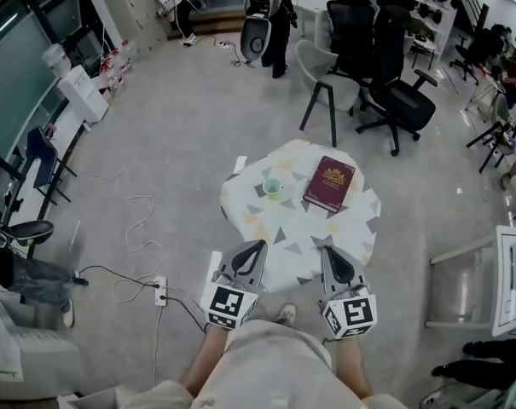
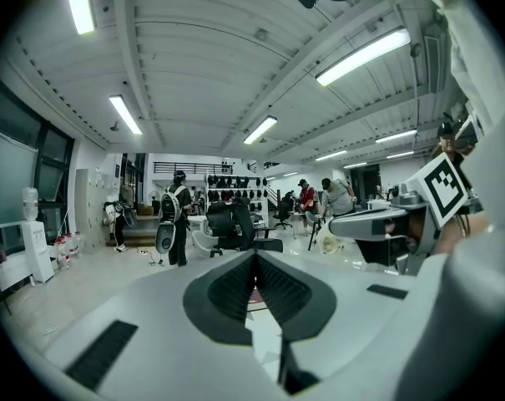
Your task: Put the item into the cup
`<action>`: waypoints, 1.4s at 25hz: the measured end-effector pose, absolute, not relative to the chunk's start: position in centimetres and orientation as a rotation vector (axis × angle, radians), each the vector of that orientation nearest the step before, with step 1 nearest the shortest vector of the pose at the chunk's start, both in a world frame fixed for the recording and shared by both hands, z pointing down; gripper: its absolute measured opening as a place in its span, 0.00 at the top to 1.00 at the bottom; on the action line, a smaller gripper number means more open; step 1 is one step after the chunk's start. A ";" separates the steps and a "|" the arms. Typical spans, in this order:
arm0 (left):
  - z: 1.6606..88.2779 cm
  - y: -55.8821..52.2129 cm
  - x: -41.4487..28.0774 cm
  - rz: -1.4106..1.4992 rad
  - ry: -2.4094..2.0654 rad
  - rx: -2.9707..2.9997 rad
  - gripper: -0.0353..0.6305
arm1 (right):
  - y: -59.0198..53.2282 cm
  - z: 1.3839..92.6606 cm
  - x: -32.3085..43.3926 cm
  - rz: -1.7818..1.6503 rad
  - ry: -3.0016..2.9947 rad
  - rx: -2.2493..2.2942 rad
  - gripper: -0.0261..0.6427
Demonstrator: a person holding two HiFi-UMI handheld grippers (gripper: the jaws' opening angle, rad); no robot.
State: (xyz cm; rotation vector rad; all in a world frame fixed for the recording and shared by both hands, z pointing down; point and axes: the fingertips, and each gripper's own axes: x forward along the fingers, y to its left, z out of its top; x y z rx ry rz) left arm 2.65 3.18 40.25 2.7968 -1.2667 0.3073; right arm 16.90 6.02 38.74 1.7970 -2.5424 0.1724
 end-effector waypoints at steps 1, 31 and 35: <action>40.3 2.8 2.9 0.307 -1.268 2.797 0.93 | 5.6 38.9 17.1 0.174 -2.542 1.796 0.96; 46.7 -15.3 4.4 0.359 -1.028 2.785 0.93 | -11.0 44.9 17.0 0.290 -2.350 1.815 0.96; 48.0 -17.2 4.3 0.368 -0.972 2.772 0.93 | -13.0 45.9 16.5 0.320 -2.311 1.818 0.96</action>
